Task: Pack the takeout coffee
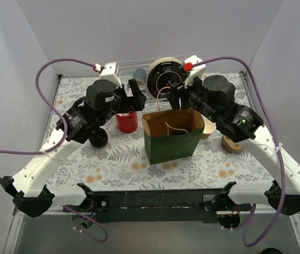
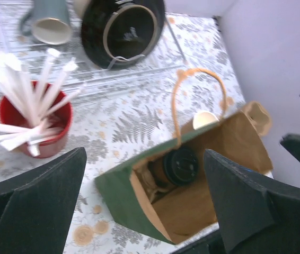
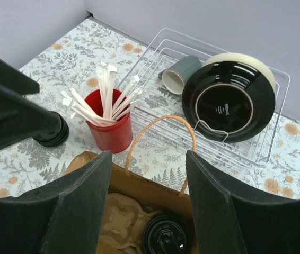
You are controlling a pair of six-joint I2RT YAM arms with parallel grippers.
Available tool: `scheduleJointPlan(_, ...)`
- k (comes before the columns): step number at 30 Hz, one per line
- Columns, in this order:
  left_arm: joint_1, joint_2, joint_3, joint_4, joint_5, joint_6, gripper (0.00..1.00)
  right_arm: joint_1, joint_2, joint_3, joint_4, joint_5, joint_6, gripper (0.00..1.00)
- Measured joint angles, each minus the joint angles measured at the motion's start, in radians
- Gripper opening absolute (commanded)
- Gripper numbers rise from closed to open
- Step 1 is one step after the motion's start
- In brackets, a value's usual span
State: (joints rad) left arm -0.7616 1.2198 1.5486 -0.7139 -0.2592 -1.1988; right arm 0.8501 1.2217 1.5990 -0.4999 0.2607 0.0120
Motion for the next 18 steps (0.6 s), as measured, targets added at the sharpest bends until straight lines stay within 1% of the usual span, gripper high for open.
scheduleJointPlan(1,0.001,0.001,0.012,-0.015,-0.031,0.003,0.81,0.000,-0.001,0.000,-0.007,-0.003,0.012,0.65)
scheduleJointPlan(4,0.018,0.016,0.043,-0.077,-0.111,-0.006,0.76,0.000,-0.009,-0.016,-0.012,-0.017,0.025,0.65)
scheduleJointPlan(9,0.144,0.087,0.052,-0.161,-0.119,-0.033,0.66,0.000,-0.042,-0.060,-0.024,-0.032,0.029,0.65)
scheduleJointPlan(11,0.187,0.128,0.047,-0.180,-0.114,-0.036,0.55,0.000,-0.056,-0.072,-0.024,-0.033,0.029,0.65)
scheduleJointPlan(15,0.237,0.188,0.047,-0.182,-0.088,-0.027,0.55,0.000,-0.092,-0.106,-0.022,-0.040,0.029,0.65)
scheduleJointPlan(18,0.273,0.220,0.047,-0.150,-0.054,0.010,0.54,0.000,-0.112,-0.125,-0.023,-0.048,0.028,0.65)
